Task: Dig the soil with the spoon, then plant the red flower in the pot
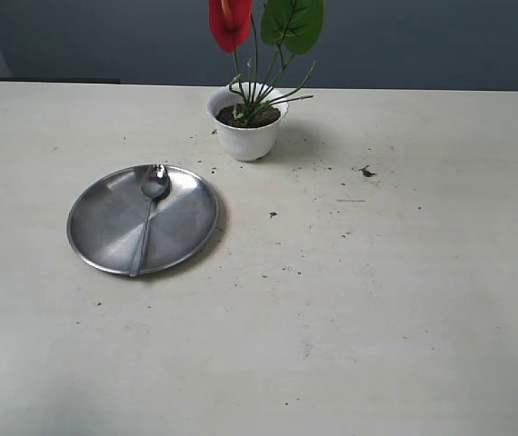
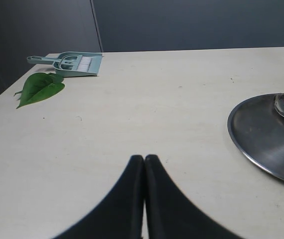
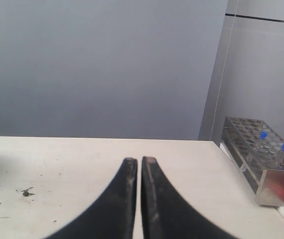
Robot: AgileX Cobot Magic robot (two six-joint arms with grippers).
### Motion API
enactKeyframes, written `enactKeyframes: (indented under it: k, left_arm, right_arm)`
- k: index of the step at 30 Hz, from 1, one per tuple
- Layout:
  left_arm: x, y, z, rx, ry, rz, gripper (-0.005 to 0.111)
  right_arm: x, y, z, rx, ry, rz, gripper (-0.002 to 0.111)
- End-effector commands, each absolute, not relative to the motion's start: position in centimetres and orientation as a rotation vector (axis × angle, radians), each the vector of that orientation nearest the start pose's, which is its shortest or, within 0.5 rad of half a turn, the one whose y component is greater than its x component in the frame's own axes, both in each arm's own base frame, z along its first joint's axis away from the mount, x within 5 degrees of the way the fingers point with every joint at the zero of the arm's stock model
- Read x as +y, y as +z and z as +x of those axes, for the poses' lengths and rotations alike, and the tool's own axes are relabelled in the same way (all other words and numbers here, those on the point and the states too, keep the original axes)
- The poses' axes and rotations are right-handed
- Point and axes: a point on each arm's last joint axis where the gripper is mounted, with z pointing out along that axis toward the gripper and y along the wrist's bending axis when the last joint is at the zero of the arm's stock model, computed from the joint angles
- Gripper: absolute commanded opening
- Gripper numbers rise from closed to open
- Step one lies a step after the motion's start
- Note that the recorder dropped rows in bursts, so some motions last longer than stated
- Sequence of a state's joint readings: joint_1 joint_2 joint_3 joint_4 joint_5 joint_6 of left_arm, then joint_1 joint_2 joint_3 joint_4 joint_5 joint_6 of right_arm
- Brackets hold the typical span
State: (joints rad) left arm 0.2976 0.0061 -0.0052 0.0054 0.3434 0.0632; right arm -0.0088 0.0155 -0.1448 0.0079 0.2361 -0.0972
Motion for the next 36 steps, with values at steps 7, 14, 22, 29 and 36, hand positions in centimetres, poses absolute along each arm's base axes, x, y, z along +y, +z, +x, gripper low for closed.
enactKeyframes:
  k: [7, 14, 22, 29, 36]
  left_arm:
    - [1.6, 18.3, 5.1, 1.815, 0.26, -0.211, 0.0]
    - [1.6, 18.3, 5.1, 1.815, 0.26, -0.211, 0.0]
    - [1.6, 18.3, 5.1, 1.816, 0.259, -0.211, 0.0]
    - [1.6, 18.3, 5.1, 1.816, 0.259, -0.211, 0.0]
    - [1.6, 18.3, 5.1, 1.816, 0.259, -0.211, 0.0]
  right_arm:
    - [-0.1, 23.9, 4.9, 1.578, -0.094, -0.07, 0.004]
    - [0.0, 22.4, 5.2, 1.603, -0.067, -0.053, 0.004]
    - [0.0, 20.3, 5.6, 1.627, -0.067, -0.053, 0.004]
    - [0.0, 20.0, 5.6, 1.631, -0.067, -0.053, 0.004]
    - [0.0, 19.8, 5.6, 1.655, -0.066, -0.054, 0.004]
